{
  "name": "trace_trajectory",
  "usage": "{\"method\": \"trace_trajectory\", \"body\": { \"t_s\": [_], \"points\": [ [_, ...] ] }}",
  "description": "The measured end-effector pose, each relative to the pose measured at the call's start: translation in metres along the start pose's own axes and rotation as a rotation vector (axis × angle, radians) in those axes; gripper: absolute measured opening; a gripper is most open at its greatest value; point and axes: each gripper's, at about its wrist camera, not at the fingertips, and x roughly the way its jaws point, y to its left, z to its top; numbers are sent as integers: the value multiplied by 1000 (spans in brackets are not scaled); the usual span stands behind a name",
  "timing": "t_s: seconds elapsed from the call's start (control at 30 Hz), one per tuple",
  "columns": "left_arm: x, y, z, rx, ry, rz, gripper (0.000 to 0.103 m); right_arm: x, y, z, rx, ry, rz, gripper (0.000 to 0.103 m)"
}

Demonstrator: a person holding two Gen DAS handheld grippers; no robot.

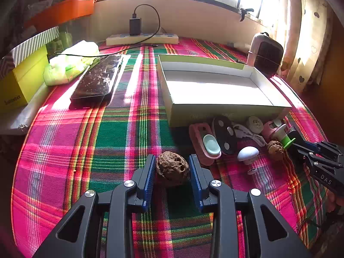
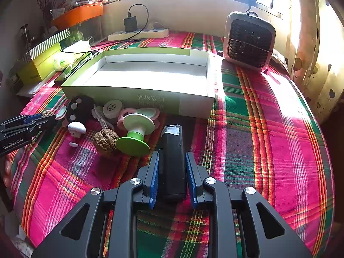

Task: Organize objects
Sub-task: 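Close the left tool on the walnut while the right tool closes on the black cylinder, then carry the walnut and black cylinder with both tools into the white box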

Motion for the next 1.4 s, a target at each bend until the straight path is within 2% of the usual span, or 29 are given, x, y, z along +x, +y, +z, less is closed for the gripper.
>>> {"method": "trace_trajectory", "body": {
  "t_s": [0.33, 0.7, 1.0, 1.4],
  "points": [
    [0, 0, 1, 2, -2, -3, 29, 0, -2, 0, 10, 1, 0, 24],
    [-10, -5, 12, 12, -38, -22, 29, -10, -3, 8, 17, -27, -6, 24],
    [-14, -8, 37, 21, -60, -54, 29, -16, -7, 25, 29, -43, 2, 24],
    [12, -9, 73, 32, -46, -66, 29, -3, -14, 65, 23, -45, -9, 24]
  ]
}}
